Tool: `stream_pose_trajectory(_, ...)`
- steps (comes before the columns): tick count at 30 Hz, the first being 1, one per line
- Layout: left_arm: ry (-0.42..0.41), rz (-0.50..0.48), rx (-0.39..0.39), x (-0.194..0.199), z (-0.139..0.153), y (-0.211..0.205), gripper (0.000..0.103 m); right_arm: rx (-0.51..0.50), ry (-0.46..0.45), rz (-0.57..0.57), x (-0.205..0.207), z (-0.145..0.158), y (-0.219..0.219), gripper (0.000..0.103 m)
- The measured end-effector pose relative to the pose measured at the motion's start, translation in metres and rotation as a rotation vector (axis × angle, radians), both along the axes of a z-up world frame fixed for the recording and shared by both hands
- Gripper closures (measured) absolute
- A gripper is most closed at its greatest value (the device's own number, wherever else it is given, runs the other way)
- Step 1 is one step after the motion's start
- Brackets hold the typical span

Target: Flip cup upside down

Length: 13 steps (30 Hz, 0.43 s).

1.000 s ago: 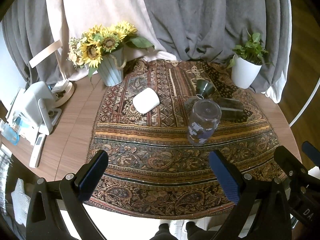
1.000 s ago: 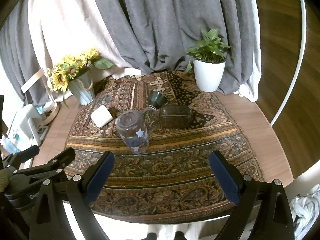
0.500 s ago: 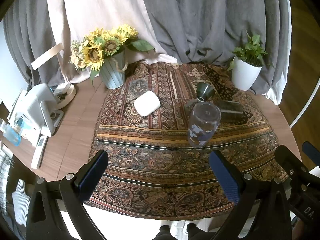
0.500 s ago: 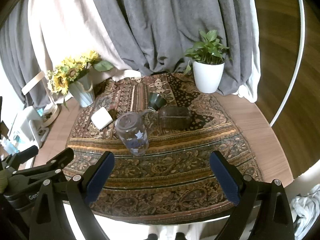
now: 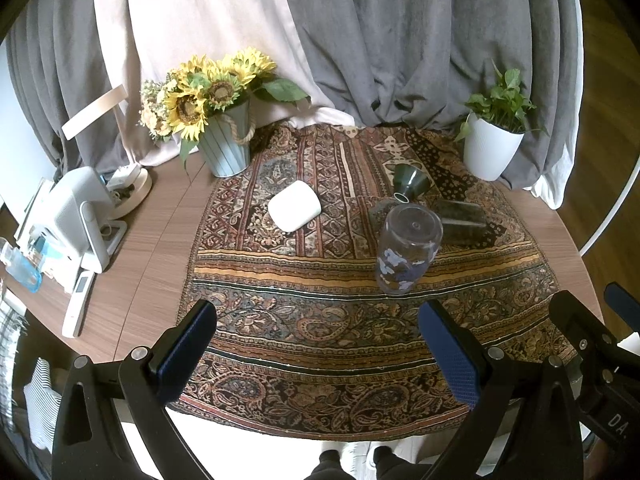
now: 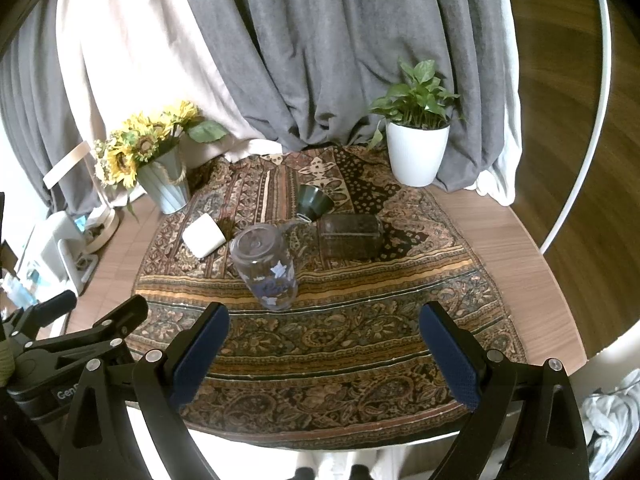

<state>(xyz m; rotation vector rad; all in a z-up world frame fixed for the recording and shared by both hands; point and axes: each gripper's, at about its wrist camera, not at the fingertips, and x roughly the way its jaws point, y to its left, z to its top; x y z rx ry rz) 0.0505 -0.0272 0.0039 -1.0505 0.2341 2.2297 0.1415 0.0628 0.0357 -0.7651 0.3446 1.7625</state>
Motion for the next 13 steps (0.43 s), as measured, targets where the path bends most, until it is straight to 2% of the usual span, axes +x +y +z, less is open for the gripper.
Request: stream_pose_trajectory(13, 0.005, 0.002, 0.004, -0.0025, -0.0011, 0.0006, 0.0, 0.0, 0.0, 0.005, -0.0006, -0.0006, 0.0019, 0.007)
